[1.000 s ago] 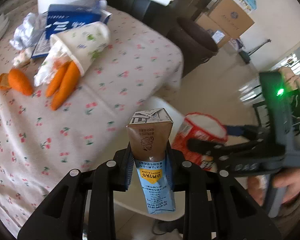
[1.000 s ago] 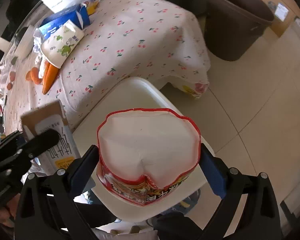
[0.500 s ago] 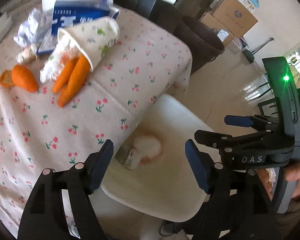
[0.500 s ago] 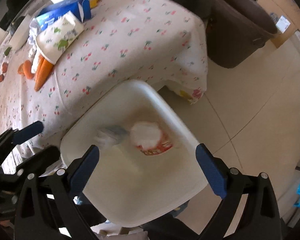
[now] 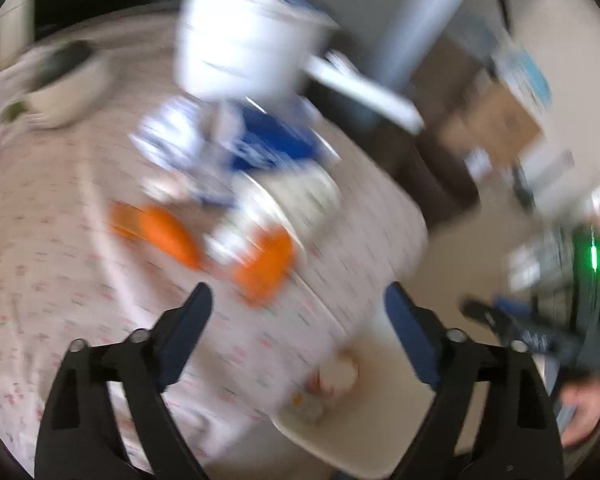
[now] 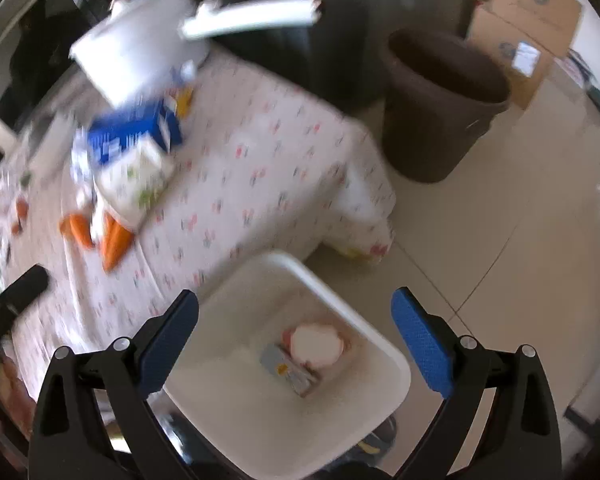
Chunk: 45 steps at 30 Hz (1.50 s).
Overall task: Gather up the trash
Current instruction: 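Move both open tools from the bin back over the table, then grasp the orange peel with the left tool while the right tool grasps crumpled foil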
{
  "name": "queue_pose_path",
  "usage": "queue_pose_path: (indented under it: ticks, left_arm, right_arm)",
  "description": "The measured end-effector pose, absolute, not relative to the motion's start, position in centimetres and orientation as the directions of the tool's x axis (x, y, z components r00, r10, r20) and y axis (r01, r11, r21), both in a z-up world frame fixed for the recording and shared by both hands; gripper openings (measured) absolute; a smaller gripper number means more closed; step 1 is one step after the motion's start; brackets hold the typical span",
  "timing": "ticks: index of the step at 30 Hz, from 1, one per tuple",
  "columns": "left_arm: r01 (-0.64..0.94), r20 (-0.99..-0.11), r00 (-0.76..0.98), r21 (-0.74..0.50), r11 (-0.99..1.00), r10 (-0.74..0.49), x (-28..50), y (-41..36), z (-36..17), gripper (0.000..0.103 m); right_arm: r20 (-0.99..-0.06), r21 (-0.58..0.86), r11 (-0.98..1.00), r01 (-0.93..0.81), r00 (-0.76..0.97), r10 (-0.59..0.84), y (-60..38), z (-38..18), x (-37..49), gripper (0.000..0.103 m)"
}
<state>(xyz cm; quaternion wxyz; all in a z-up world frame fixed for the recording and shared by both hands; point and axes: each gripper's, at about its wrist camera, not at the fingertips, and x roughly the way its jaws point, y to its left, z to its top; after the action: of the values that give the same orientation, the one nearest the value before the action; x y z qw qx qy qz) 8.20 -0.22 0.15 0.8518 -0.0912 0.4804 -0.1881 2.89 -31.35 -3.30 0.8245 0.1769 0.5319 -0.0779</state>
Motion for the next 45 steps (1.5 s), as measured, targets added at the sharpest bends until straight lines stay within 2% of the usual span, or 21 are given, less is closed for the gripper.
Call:
queue_pose_path:
  ticks: [5,8,12,16,23,26,28,30,32,37,41,43,45]
  left_arm:
    - [-0.028,-0.768,0.506,-0.47,0.882,-0.393,11.1,7.7,1.4,0.092]
    - [-0.137,-0.795,0.481,-0.485,0.864,-0.37,12.2,10.2,0.3,0.095]
    - [-0.2,-0.832,0.406,-0.485,0.851,-0.378,13.0,10.7,-2.9,0.095]
    - [-0.263,-0.843,0.382,-0.492,0.83,-0.379,13.8,11.2,-4.1,0.094]
    - [-0.173,-0.845,0.381,-0.463,0.869,-0.374,14.3,8.3,-3.9,0.087]
    - [-0.162,-0.862,0.362,-0.433,0.887,-0.354,14.7,7.5,-5.0,0.08]
    - [-0.156,-0.87,0.335,-0.43,0.889,-0.362,15.2,7.0,-5.9,0.071]
    - [-0.155,-0.87,0.328,-0.435,0.887,-0.369,15.4,6.8,-6.4,0.07]
    - [-0.146,-0.868,0.325,-0.438,0.887,-0.375,15.7,6.4,-6.6,0.07]
    - [-0.137,-0.872,0.326,-0.426,0.894,-0.365,16.3,5.8,-6.8,0.071]
    - [-0.113,-0.895,0.316,-0.365,0.924,-0.315,16.8,4.7,-7.5,0.073]
    - [-0.106,-0.906,0.326,-0.32,0.942,-0.271,17.0,4.5,-7.8,0.073]
    - [-0.093,-0.908,0.342,-0.29,0.953,-0.243,17.2,4.2,-7.9,0.07]
  right_arm:
    - [-0.887,0.333,0.869,0.365,0.434,0.158,-32.5,-2.0,4.2,0.094]
    - [-0.832,0.446,0.841,0.305,0.488,0.264,-31.8,-0.6,6.6,0.094]
    - [-0.847,0.404,0.867,0.291,0.477,0.234,-29.6,-2.3,10.4,0.094]
    - [-0.862,0.403,0.886,0.227,0.419,0.285,-26.8,-4.4,12.4,0.094]
    - [-0.841,0.446,0.88,0.161,0.411,0.351,-24.1,-5.1,14.1,0.094]
    - [-0.842,0.441,0.883,0.161,0.416,0.345,-23.7,-5.2,14.5,0.094]
    - [-0.835,0.46,0.873,0.163,0.415,0.362,-23.5,-5.3,14.5,0.094]
    - [-0.82,0.493,0.856,0.154,0.41,0.399,-23.1,-5.4,14.5,0.093]
    - [-0.819,0.494,0.858,0.144,0.407,0.403,-22.7,-5.4,14.3,0.09]
    - [-0.829,0.465,0.875,0.131,0.411,0.379,-22.2,-5.4,14.3,0.073]
    - [-0.831,0.464,0.875,0.136,0.408,0.377,-22.3,-5.7,14.4,0.069]
    - [-0.832,0.46,0.878,0.131,0.409,0.374,-22.2,-5.7,14.4,0.062]
    - [-0.833,0.459,0.88,0.126,0.407,0.376,-22.0,-5.8,14.4,0.06]
